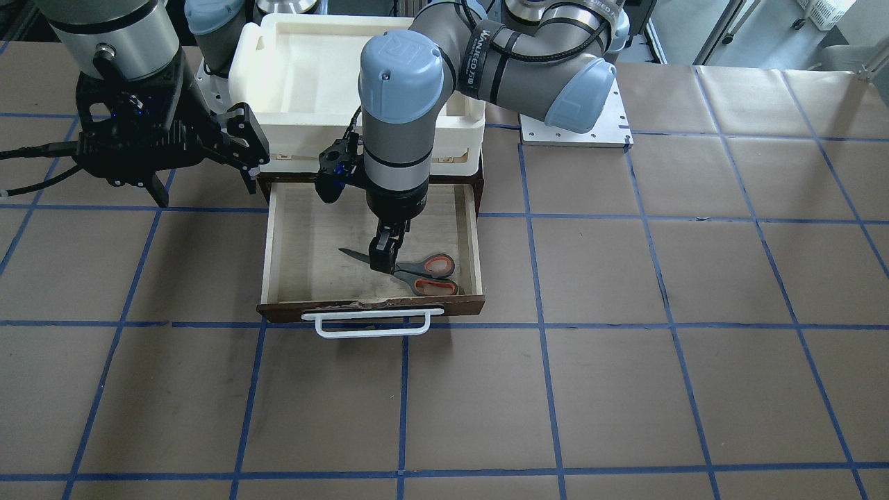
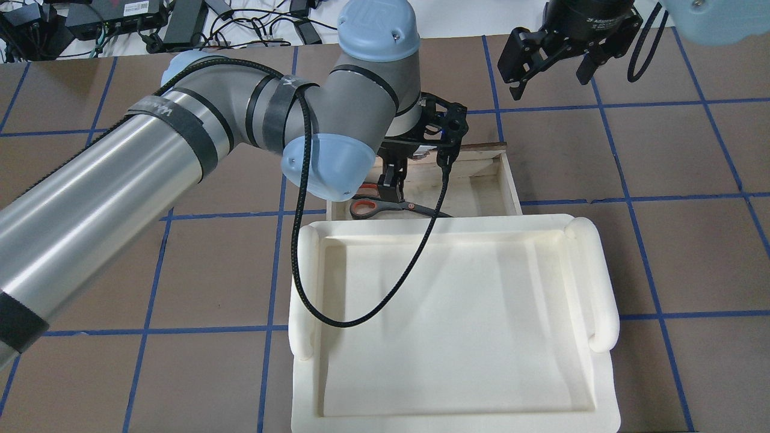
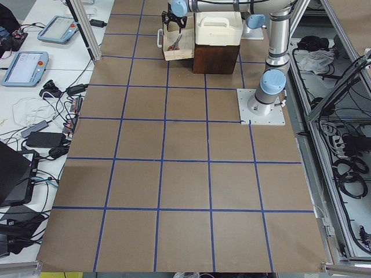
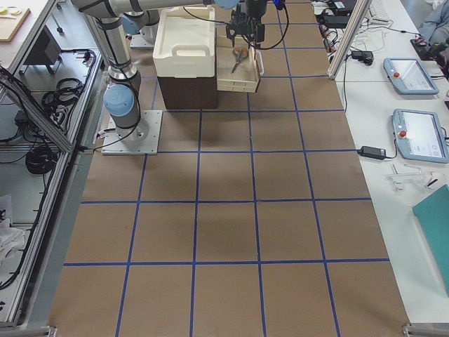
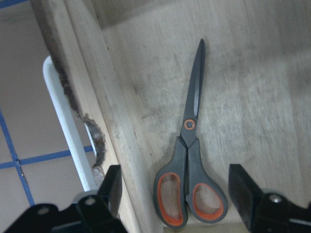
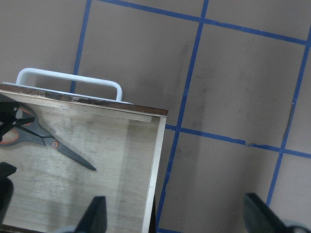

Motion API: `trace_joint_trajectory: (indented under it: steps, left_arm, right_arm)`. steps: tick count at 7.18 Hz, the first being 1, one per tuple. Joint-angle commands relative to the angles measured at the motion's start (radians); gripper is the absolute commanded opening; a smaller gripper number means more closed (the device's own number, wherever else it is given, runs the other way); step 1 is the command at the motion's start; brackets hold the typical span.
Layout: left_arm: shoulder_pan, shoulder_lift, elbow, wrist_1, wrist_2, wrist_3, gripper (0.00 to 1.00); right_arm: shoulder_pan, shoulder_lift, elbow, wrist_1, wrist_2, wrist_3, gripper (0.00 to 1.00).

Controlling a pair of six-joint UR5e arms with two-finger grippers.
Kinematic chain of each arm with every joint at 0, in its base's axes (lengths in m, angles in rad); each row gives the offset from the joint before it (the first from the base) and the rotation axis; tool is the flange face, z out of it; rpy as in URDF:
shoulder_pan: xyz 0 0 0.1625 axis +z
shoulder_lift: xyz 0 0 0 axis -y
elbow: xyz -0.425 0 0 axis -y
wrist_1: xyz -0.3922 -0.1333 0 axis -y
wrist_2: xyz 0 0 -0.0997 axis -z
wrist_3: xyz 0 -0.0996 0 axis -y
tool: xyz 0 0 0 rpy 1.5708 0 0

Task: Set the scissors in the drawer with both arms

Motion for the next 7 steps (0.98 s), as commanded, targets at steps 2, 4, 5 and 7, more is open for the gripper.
trace_joint_trajectory:
  steps: [2, 4, 5, 7]
  left_arm:
    - [0.050, 0.056, 0.011, 0.004, 0.005, -0.433, 0.83]
    - [0.122, 0.111, 0.022, -0.016, 0.005, -0.557, 0.89]
    - [0.168, 0.135, 0.023, -0.040, 0.002, -0.650, 0.95]
    - [0.298, 0.177, 0.037, -0.092, 0.004, -0.753, 1.00]
  right_arm:
    - [-0.001, 0.000, 0.005, -0.005, 0.000, -0.002, 1.00]
    - [-0.001, 0.000, 0.005, -0.007, -0.002, -0.003, 1.00]
    - [0.001, 0.000, 0.005, -0.007, 0.000, -0.002, 1.00]
    - [0.004, -0.001, 0.007, -0.004, 0.003, -0.002, 1.00]
